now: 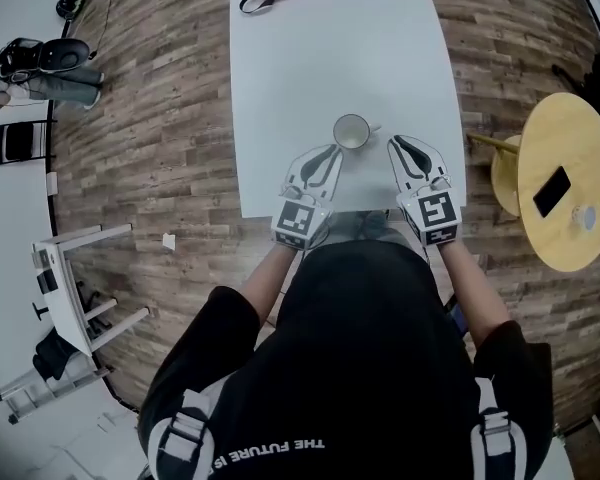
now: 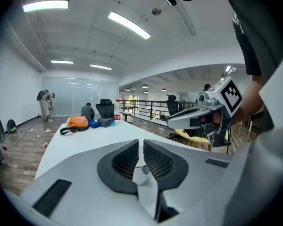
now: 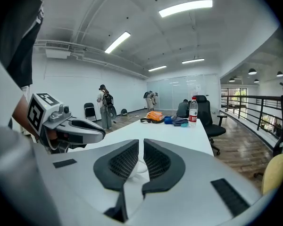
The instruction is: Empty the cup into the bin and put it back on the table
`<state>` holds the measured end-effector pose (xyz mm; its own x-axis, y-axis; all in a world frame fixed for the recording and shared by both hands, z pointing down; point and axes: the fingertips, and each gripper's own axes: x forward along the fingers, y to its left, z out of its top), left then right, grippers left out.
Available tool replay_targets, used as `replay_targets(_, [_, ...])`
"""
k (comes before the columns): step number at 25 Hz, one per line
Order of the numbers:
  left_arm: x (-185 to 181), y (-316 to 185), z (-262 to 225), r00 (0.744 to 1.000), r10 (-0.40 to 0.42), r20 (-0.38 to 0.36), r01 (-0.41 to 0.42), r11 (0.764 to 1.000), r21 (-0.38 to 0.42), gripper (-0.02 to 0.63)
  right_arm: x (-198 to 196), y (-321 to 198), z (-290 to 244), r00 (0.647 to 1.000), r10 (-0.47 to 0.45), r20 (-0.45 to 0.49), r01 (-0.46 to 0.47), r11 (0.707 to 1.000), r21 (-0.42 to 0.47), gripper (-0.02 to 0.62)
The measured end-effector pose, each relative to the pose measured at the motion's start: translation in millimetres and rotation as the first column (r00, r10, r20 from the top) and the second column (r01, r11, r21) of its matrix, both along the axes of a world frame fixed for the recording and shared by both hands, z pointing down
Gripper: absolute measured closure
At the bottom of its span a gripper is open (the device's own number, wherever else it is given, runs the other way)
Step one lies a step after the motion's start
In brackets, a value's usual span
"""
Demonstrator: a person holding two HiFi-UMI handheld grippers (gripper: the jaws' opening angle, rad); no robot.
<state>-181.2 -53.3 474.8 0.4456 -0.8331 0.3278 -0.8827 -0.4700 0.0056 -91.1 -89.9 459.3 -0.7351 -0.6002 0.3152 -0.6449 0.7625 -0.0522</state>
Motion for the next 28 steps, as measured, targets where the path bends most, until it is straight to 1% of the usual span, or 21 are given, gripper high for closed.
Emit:
replay_targets(1, [-1.5, -1.6, 6.2, 1.000, 0.016, 0.011, -0.016, 1.000, -0.005, 0.583, -1.1, -4.3, 4.5, 1.000, 0.007, -0.015, -0.008, 1.000, -0.004, 0.575])
replay_targets(2, [-2.8, -4.0, 11.4, 0.999, 0.033, 0.021, -0.033, 0.999, -0.006, 0.561, -2.1, -9.5, 9.6, 1.000, 0.014, -0.027, -0.015, 1.000, -0.011, 0.575])
replay_targets(3, [-3.8, -7.1, 16.1, 0.998, 0.054, 0.028, -0.054, 0.999, -0.006, 0.470, -3.1, -15.3, 15.7, 0.999, 0.019, -0.039, -0.020, 1.000, -0.021, 0.572])
replay_targets(4, [-4.4, -10.2, 21.0, 0.997, 0.074, 0.031, -0.074, 0.997, -0.007, 0.344, -4.4, -20.9, 22.5, 0.998, 0.020, -0.052, -0.022, 0.999, -0.032, 0.549])
replay_targets(5, [-5.0, -12.1, 26.7, 0.995, 0.091, 0.027, -0.091, 0.996, -0.014, 0.305, -6.2, -25.1, 29.9, 0.998, 0.016, -0.065, -0.019, 0.999, -0.045, 0.495])
replay_targets(7, [-7.5, -12.6, 39.9, 0.993, 0.114, 0.011, -0.113, 0.993, -0.040, 0.293, -11.1, -29.5, 46.1, 0.995, 0.000, -0.098, -0.007, 0.998, -0.070, 0.466])
replay_targets(11, [-10.6, -18.6, 67.6, 0.987, 0.162, 0.001, -0.161, 0.981, -0.105, 0.274, -17.2, -38.0, 85.7, 0.979, -0.034, -0.202, 0.013, 0.995, -0.104, 0.462])
replay_targets(13, [-7.6, -24.0, 79.7, 0.983, 0.182, -0.015, -0.182, 0.976, -0.117, 0.270, -21.8, -43.4, 102.4, 0.970, -0.058, -0.236, 0.032, 0.993, -0.112, 0.462])
replay_targets(15, [-1.9, -29.2, 89.8, 0.978, 0.207, -0.027, -0.209, 0.971, -0.120, 0.265, -29.0, -48.0, 113.7, 0.964, -0.093, -0.251, 0.066, 0.991, -0.113, 0.462])
replay_targets(17, [6.8, -36.1, 96.8, 0.969, 0.246, -0.027, -0.247, 0.962, -0.117, 0.262, -33.3, -54.7, 120.6, 0.960, -0.118, -0.254, 0.093, 0.990, -0.108, 0.462])
replay_targets(19, [12.7, -42.7, 101.7, 0.962, 0.272, -0.031, -0.274, 0.955, -0.114, 0.261, -36.9, -61.4, 124.1, 0.963, -0.123, -0.241, 0.100, 0.989, -0.105, 0.462])
replay_targets(25, [12.2, -53.8, 105.8, 0.949, 0.314, -0.028, -0.315, 0.945, -0.087, 0.258, -54.5, -73.3, 129.0, 0.974, -0.143, -0.177, 0.125, 0.986, -0.110, 0.463])
replay_targets(28, [9.5, -55.7, 105.7, 0.943, 0.328, -0.053, -0.332, 0.941, -0.074, 0.256, -60.1, -72.8, 128.6, 0.975, -0.167, -0.149, 0.151, 0.983, -0.108, 0.481])
